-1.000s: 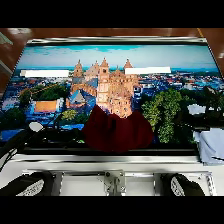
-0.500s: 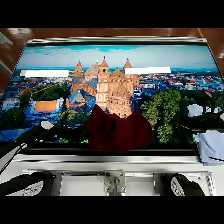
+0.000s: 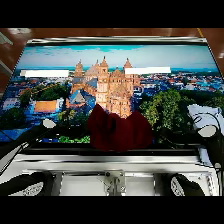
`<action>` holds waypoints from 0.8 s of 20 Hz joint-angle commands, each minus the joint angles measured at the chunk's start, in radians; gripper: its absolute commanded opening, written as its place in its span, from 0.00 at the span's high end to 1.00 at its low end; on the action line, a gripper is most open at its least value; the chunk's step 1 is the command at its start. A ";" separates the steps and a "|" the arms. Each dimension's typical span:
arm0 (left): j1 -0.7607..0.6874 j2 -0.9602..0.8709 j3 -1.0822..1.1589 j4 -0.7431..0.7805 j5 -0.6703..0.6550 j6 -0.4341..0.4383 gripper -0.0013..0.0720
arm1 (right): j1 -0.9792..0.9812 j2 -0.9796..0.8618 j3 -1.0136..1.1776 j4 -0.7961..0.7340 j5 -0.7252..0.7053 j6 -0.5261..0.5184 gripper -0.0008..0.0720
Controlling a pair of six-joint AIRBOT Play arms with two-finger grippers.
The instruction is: Fold the shirts.
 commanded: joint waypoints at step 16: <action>0.002 0.172 0.008 -0.005 -0.018 0.067 0.93 | 0.004 -0.253 -0.138 0.376 -0.265 -0.188 0.35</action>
